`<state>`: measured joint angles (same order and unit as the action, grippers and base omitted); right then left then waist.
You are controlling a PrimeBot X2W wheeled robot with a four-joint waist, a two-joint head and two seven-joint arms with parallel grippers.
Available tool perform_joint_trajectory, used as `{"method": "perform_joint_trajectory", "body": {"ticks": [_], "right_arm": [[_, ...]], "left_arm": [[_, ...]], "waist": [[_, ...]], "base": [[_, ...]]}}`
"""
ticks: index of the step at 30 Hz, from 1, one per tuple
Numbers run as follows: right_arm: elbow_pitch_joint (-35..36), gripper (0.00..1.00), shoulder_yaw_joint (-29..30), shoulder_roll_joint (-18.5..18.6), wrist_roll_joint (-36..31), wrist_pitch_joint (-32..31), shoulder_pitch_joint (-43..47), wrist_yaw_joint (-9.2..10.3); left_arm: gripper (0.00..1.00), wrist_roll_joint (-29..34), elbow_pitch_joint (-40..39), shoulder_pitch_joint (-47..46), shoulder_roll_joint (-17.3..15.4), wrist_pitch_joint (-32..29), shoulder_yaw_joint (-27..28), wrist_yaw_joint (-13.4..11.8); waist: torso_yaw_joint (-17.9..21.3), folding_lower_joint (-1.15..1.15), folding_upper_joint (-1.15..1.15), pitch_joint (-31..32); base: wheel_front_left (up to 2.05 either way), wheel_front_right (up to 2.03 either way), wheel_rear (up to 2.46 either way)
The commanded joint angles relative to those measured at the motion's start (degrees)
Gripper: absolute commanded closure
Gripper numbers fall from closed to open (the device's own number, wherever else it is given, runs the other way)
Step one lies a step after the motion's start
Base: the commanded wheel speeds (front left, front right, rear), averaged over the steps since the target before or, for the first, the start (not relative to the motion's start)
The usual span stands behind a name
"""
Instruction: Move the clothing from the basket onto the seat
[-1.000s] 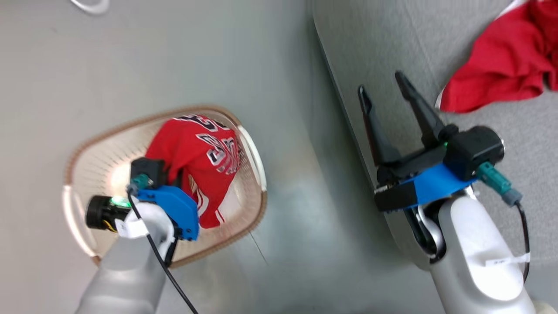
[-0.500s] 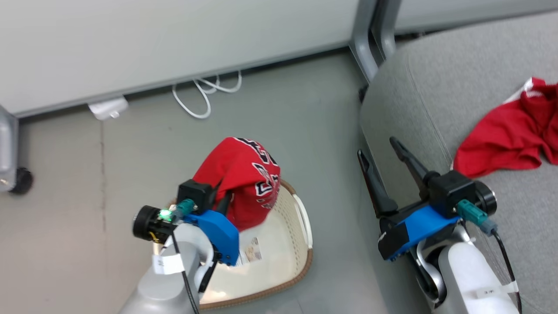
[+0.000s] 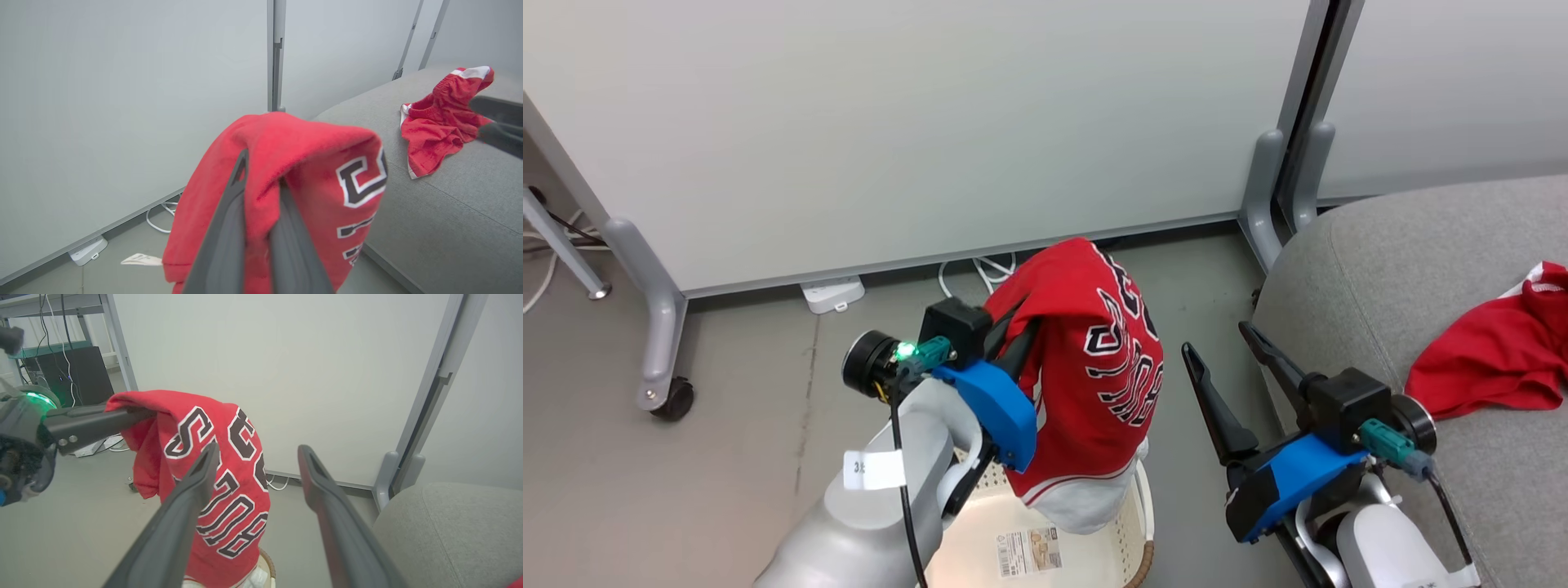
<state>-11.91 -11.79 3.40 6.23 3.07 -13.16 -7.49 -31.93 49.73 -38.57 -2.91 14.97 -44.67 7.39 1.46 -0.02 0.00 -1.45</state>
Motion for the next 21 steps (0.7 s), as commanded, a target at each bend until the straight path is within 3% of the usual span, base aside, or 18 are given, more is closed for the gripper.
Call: {"method": "perform_joint_trajectory", "body": {"ticks": [1,7,21], "right_arm": [[0.13,0.0,-0.23,0.03,0.56,-0.39,1.32,-0.01],[-0.02,0.0,-0.71,-0.06,0.85,-0.61,2.4,-0.01],[0.22,0.0,-0.84,-0.25,1.15,-0.86,2.93,-0.01]], "left_arm": [[1.0,-1.49,-0.37,-1.41,0.0,-0.32,-0.82,0.12],[1.0,-5.79,-2.14,-4.64,0.02,-2.44,-4.24,0.01],[1.0,-12.52,-4.09,-7.88,0.0,-3.08,-10.38,-3.17]], "waist": [[-0.44,0.02,0.0,1.06],[-0.63,0.02,0.0,1.76],[-0.56,0.02,0.0,2.48]], "base": [[0.0,0.0,0.0],[0.0,0.0,0.0],[0.0,0.0,0.0]]}}
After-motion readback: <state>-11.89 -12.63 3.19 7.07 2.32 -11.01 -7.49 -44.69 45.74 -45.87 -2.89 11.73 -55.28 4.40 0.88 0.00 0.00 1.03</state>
